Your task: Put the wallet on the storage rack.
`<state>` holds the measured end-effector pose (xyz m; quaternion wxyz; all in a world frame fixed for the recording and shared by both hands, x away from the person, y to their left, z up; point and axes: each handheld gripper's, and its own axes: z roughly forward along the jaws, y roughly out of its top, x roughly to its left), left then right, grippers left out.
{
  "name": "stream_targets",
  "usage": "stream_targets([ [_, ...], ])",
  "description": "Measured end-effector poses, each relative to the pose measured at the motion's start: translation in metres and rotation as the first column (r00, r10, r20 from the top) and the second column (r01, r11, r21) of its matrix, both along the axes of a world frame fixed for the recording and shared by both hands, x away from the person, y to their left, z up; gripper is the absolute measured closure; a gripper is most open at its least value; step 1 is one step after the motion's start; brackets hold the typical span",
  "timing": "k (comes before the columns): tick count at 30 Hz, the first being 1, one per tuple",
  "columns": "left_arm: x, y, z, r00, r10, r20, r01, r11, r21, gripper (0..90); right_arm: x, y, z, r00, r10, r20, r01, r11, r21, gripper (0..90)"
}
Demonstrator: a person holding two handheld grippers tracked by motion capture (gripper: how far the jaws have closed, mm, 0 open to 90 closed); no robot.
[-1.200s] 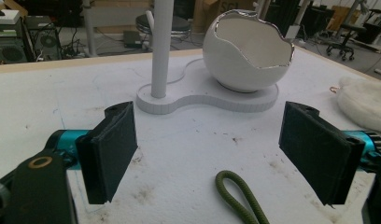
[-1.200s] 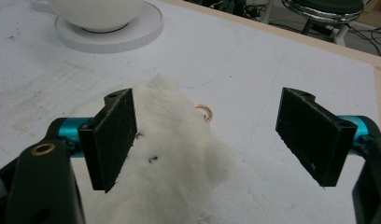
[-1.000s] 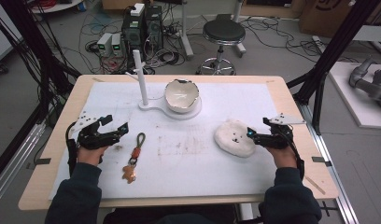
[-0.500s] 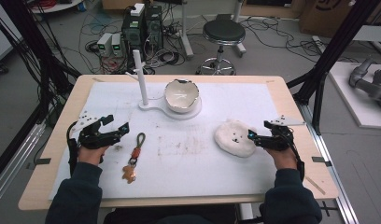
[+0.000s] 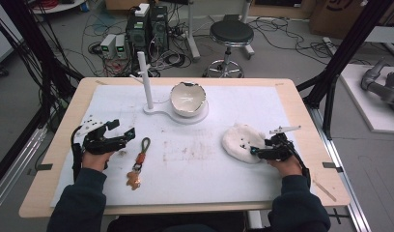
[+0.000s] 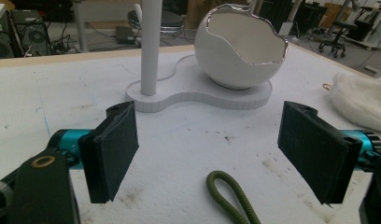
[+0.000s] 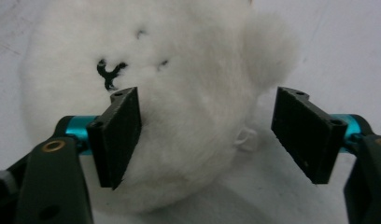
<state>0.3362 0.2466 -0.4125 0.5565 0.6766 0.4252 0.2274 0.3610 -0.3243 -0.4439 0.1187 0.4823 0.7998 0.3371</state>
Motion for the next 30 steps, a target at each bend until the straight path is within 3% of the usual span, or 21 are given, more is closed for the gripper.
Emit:
stream_targets([
  [3, 0.000, -0.001, 0.000, 1.0000, -0.001, 0.000, 0.001, 1.0000, 0.000, 20.2, 0.001, 0.000, 0.001, 0.9999, 0.005, -0.012, -0.005, 1.0000, 0.001, 31.7],
  [5, 0.000, -0.002, 0.000, 1.0000, -0.004, -0.003, 0.004, 1.0000, 0.004, 20.3, 0.000, 0.001, 0.004, 0.9986, 0.042, -0.033, -0.041, 0.9990, 0.019, 50.2],
  [6, -0.001, -0.003, 0.000, 1.0000, -0.008, -0.003, 0.008, 0.9999, 0.007, 20.5, -0.001, 0.005, 0.008, 0.9986, 0.046, -0.025, -0.046, 0.9988, -0.018, 64.8],
  [7, -0.001, -0.003, 0.000, 1.0000, -0.008, -0.003, 0.008, 0.9999, 0.007, 20.6, -0.001, 0.005, 0.008, 0.9986, 0.046, -0.025, -0.046, 0.9988, -0.018, 64.8],
  [8, -0.001, -0.004, 0.000, 0.9999, -0.014, -0.006, 0.014, 0.9999, 0.006, 21.5, -0.002, 0.007, 0.015, 0.9974, 0.072, 0.008, -0.071, 0.9963, -0.049, 73.5],
  [9, -0.001, -0.005, 0.000, 0.9997, -0.021, -0.010, 0.021, 0.9998, 0.005, 21.5, -0.002, 0.007, 0.015, 0.9974, 0.072, 0.008, -0.071, 0.9963, -0.049, 73.5],
  [10, -0.001, -0.006, 0.000, 0.9994, -0.033, -0.012, 0.033, 0.9995, 0.001, 26.6, -0.005, 0.013, 0.019, 0.9892, 0.131, 0.067, -0.126, 0.9894, -0.072, 75.0],
  [12, 0.000, -0.009, 0.001, 0.9983, -0.057, -0.015, 0.057, 0.9984, -0.004, 28.4, -0.006, 0.015, 0.021, 0.9842, 0.154, 0.088, -0.147, 0.9858, -0.082, 75.2],
  [15, 0.000, -0.015, 0.002, 0.9958, -0.090, -0.018, 0.090, 0.9959, -0.011, 28.5, -0.011, 0.022, 0.029, 0.9556, 0.225, 0.191, -0.213, 0.9739, -0.078, 75.5],
  [16, 0.000, -0.018, 0.003, 0.9946, -0.102, -0.019, 0.101, 0.9946, -0.024, 28.7, -0.015, 0.029, 0.034, 0.9309, 0.272, 0.244, -0.266, 0.9622, -0.059, 75.5],
  [17, 0.000, -0.020, 0.003, 0.9935, -0.112, -0.020, 0.111, 0.9933, -0.031, 28.7, -0.016, 0.031, 0.036, 0.9231, 0.286, 0.257, -0.282, 0.9579, -0.054, 75.5],
  [18, 0.000, -0.024, 0.003, 0.9917, -0.127, -0.024, 0.126, 0.9915, -0.033, 28.7, -0.016, 0.031, 0.036, 0.9231, 0.286, 0.257, -0.282, 0.9579, -0.054, 75.5],
  [20, 0.000, -0.032, 0.003, 0.9855, -0.165, -0.037, 0.164, 0.9857, -0.040, 28.9, -0.019, 0.042, 0.040, 0.9008, 0.323, 0.290, -0.324, 0.9448, -0.045, 75.7],
  [21, 0.000, -0.035, 0.003, 0.9826, -0.181, -0.041, 0.180, 0.9830, -0.038, 29.7, -0.020, 0.045, 0.041, 0.8953, 0.331, 0.299, -0.333, 0.9419, -0.046, 75.7],
  [22, 0.000, -0.040, 0.004, 0.9789, -0.200, -0.040, 0.199, 0.9794, -0.034, 31.7, -0.021, 0.052, 0.045, 0.8813, 0.342, 0.326, -0.349, 0.9363, -0.040, 76.1],
  [23, 0.000, -0.044, 0.004, 0.9755, -0.216, -0.041, 0.215, 0.9760, -0.035, 31.7, -0.021, 0.052, 0.045, 0.8813, 0.342, 0.326, -0.349, 0.9363, -0.040, 76.1],
  [26, 0.001, -0.058, 0.003, 0.9621, -0.269, -0.046, 0.267, 0.9626, -0.046, 32.4, -0.023, 0.061, 0.050, 0.8646, 0.356, 0.354, -0.382, 0.9242, 0.002, 76.1],
  [30, 0.003, -0.085, -0.001, 0.9358, -0.346, -0.069, 0.344, 0.9384, -0.034, 32.6, -0.026, 0.077, 0.051, 0.8380, 0.406, 0.365, -0.430, 0.9027, -0.017, 76.1],
])
